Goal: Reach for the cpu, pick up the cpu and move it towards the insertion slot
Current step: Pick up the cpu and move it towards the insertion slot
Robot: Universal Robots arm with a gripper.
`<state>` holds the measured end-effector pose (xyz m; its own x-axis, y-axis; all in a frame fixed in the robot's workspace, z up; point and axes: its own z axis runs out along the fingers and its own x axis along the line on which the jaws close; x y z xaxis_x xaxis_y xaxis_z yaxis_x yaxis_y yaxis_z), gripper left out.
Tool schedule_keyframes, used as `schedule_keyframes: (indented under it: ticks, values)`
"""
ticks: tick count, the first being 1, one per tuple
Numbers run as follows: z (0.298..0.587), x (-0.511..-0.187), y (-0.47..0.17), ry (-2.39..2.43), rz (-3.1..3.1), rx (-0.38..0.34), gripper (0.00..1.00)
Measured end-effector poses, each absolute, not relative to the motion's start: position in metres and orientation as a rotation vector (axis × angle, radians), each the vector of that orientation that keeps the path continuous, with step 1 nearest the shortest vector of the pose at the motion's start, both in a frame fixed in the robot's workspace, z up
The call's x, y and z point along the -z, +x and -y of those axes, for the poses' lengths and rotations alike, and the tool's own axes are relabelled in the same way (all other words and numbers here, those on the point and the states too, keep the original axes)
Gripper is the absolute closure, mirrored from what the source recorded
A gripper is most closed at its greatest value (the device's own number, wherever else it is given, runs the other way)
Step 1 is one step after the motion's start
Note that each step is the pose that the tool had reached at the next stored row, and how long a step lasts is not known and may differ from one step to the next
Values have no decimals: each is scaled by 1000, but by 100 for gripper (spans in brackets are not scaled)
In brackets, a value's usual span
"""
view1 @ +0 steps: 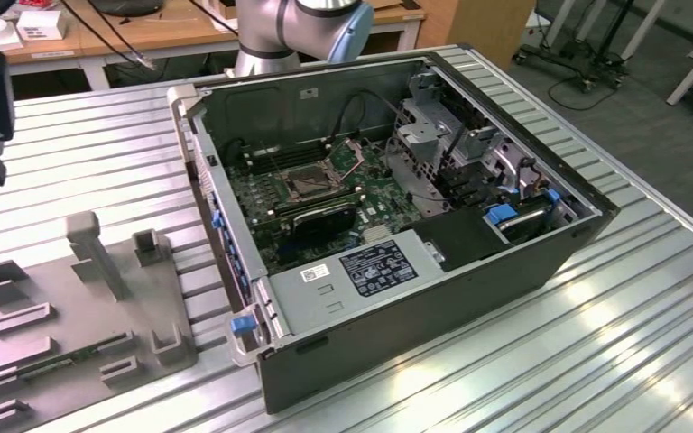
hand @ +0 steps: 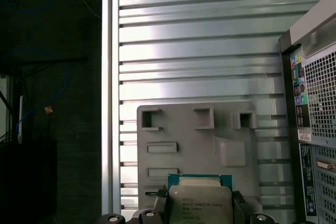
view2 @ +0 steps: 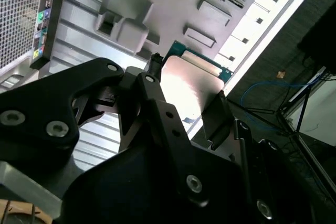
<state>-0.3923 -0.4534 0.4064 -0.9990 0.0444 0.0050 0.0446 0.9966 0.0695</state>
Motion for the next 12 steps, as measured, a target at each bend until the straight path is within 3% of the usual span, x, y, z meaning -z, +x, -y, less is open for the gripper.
schedule_keyframes:
  ticks: [12]
  values:
    - [452,-406,-354,-70,3136,109,45]
